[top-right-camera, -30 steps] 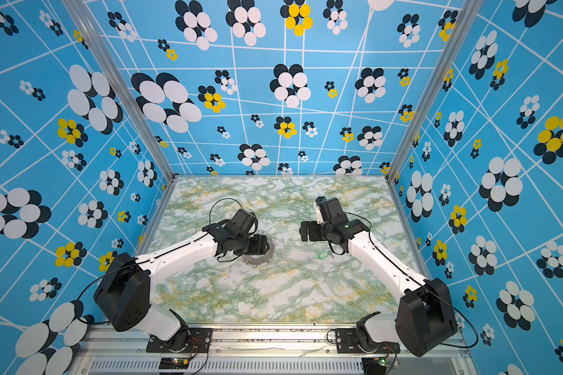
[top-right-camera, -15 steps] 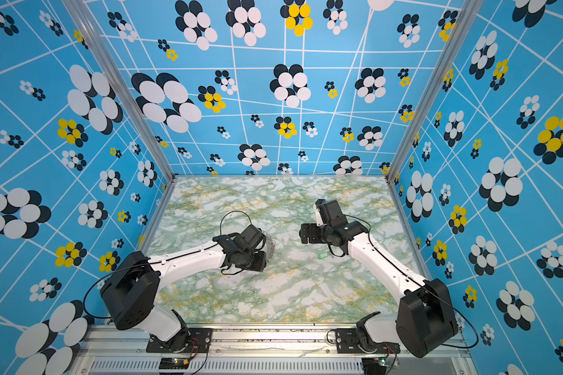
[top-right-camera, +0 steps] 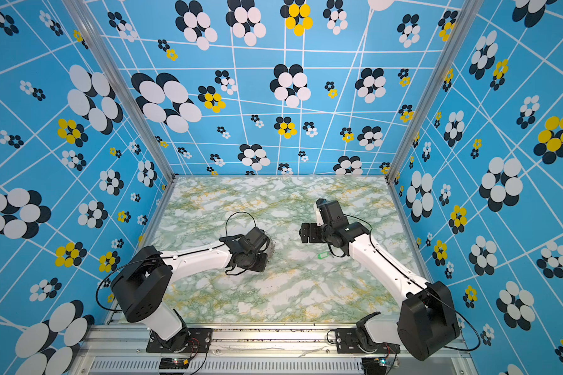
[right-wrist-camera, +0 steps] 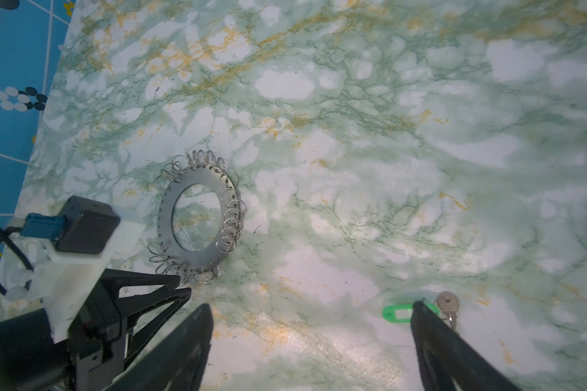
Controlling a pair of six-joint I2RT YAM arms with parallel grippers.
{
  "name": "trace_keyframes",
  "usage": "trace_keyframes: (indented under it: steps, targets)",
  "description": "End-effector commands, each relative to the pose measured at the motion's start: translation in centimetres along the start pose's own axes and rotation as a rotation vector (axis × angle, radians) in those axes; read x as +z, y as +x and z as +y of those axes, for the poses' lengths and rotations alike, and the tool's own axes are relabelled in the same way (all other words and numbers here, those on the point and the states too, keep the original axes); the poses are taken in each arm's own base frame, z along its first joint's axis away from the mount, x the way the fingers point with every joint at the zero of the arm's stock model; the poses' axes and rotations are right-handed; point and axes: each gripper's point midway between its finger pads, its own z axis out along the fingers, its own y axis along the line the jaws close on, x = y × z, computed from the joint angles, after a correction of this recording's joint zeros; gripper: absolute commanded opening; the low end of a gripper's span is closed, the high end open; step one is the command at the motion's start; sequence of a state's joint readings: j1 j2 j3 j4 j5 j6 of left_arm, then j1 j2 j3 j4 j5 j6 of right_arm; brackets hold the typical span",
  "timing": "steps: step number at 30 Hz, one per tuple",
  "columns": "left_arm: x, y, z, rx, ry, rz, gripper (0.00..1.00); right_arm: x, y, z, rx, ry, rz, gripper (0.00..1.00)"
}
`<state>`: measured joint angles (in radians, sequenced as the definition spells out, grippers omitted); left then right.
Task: Attach keys to a key ring
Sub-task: Pick up the keyring from the center of the table.
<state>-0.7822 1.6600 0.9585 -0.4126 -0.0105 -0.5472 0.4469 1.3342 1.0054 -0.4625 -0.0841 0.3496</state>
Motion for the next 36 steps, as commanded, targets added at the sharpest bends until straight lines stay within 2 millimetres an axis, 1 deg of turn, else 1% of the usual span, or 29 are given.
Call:
trace_keyframes:
  steps: [1,7,12,23,27,30,33,36]
  targets:
    - [0.3,-0.7,-0.1,0.026,-0.019,-0.020,0.27,-0.2,0.2,0.1,0.001,0.001,-0.013,0.92]
    - [0.5,-0.9,0.2,0.034,-0.040,-0.022,0.25,-0.2,0.2,0.0,0.001,0.003,-0.016,0.92]
    - [0.5,-1.4,-0.1,0.038,-0.035,-0.035,0.24,-0.3,0.2,0.0,0.002,0.005,-0.019,0.92]
    - [1.1,-1.5,0.0,0.044,-0.048,-0.026,0.21,-0.5,0.0,0.0,0.000,0.007,-0.026,0.91]
    - [1.0,-1.4,0.1,0.042,-0.053,-0.026,0.11,-0.5,0.0,-0.1,-0.001,0.013,-0.028,0.91]
    - [0.8,-1.3,0.2,0.042,-0.060,-0.023,0.00,-0.6,0.0,-0.2,-0.001,0.017,-0.032,0.91]
    - [0.2,-1.1,0.5,0.062,-0.071,-0.022,0.00,-0.7,-0.1,-0.1,-0.004,0.013,-0.036,0.91]
    - [-1.7,-1.4,0.6,0.131,-0.077,-0.047,0.00,-0.9,-0.2,0.2,-0.023,-0.006,-0.041,0.91]
